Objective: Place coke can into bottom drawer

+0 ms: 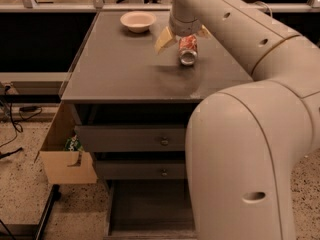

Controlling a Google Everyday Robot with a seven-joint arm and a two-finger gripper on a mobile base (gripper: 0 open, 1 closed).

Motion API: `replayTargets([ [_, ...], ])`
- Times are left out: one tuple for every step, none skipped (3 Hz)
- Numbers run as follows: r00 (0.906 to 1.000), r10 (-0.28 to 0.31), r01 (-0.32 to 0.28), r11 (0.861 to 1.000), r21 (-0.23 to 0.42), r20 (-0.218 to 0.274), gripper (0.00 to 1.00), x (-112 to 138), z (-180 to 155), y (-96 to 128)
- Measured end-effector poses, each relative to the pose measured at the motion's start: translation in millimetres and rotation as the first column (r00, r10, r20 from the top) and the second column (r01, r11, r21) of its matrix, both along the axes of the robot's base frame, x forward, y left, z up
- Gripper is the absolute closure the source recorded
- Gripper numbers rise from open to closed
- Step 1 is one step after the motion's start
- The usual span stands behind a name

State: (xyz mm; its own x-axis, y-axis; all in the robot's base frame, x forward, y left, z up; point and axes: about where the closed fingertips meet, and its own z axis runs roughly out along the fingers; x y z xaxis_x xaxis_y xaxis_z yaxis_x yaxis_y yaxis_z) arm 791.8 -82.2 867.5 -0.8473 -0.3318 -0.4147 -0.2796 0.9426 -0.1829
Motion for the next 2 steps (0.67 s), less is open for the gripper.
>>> replayTargets([
  [0.9988, -0.041, 0.042, 0.999, 0.016, -0.026, 0.0, 4.5, -12.7, -10.7],
  [0.9966, -0.071, 0.072, 0.997, 0.034, -0.041, 0.0, 6.5, -19.8, -21.0],
])
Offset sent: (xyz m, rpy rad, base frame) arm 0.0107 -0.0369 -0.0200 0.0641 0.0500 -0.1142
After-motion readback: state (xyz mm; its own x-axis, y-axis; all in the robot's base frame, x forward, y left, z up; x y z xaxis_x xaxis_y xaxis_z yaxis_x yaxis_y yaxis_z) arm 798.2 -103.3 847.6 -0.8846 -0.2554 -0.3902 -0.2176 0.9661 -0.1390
